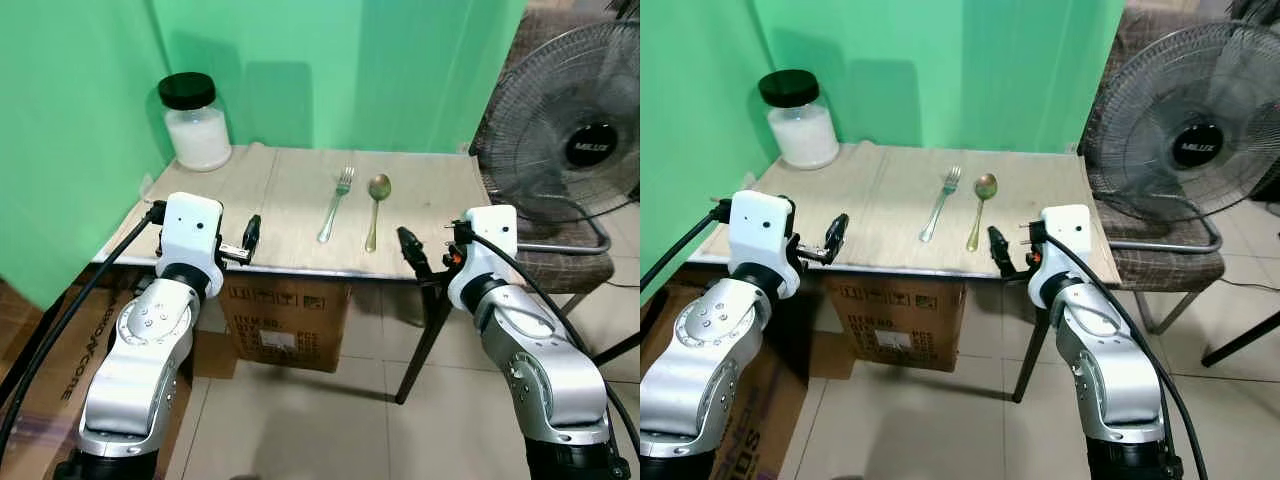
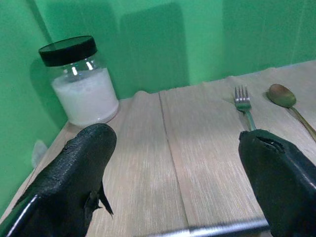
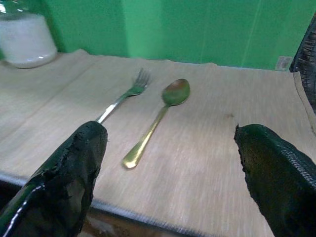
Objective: Setting the table
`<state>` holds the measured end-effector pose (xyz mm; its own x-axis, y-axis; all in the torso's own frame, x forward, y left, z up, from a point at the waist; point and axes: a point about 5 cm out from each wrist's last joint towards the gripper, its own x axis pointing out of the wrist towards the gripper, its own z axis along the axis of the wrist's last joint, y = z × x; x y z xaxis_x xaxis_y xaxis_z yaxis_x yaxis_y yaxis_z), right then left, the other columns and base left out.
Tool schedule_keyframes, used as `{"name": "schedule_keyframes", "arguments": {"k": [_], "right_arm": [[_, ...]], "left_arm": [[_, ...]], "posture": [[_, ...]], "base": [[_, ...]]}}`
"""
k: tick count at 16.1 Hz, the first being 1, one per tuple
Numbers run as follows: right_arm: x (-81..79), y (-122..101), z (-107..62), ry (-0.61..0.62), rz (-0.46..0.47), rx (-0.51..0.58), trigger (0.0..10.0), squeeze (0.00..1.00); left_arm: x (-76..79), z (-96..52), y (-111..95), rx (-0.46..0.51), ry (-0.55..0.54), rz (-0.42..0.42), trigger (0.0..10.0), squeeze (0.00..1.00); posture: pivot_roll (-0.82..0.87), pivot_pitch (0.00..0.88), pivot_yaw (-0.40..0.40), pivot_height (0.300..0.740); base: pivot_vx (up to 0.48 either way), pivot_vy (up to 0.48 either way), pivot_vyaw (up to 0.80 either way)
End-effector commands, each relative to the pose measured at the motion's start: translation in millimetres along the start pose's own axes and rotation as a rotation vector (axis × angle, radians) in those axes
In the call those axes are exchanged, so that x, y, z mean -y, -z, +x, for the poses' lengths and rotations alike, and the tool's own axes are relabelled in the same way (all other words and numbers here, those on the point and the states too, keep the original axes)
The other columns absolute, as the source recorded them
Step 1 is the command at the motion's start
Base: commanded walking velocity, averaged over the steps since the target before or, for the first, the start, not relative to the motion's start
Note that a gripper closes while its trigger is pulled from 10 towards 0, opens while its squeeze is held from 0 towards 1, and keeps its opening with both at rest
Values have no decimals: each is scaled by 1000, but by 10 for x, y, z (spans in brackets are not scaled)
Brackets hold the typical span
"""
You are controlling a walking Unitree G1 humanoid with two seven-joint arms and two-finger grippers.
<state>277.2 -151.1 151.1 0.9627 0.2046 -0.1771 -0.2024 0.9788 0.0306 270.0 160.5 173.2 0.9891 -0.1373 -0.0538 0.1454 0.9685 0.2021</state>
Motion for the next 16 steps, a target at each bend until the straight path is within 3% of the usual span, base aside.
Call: {"name": "schedule_keyframes", "arguments": {"k": [1, 4, 5, 9, 15, 16], "right_arm": [[2, -35, 30, 12, -21, 11, 10000, 0], [-4, -47, 41, -13, -5, 17, 10000, 0], [-4, -81, 41, -30, -47, 30, 10000, 0], [13, -91, 49, -10, -27, 41, 10000, 0], [46, -88, 58, 20, -5, 42, 10000, 0], [72, -53, 65, 31, -52, 0, 10000, 0]], "left_arm": [[7, 26, -23, 10, 10, 6, 10000, 0], [8, 33, -24, 13, 11, 5, 10000, 0], [3, 34, -26, 14, 10, 5, 10000, 0], [-10, 44, -33, 18, 9, 3, 10000, 0], [-14, 52, -46, 24, 16, 9, 10000, 0], [-17, 51, -42, 23, 18, 9, 10000, 0]], "posture": [[147, 0, 5, 740], [147, 0, 3, 740], [147, 0, 4, 740], [148, 0, 8, 740], [148, 0, 15, 740], [145, 0, 15, 740]], "base": [[266, 0, 0], [269, 0, 0], [274, 0, 0], [288, 0, 698], [302, 0, 0], [304, 0, 0]]}}
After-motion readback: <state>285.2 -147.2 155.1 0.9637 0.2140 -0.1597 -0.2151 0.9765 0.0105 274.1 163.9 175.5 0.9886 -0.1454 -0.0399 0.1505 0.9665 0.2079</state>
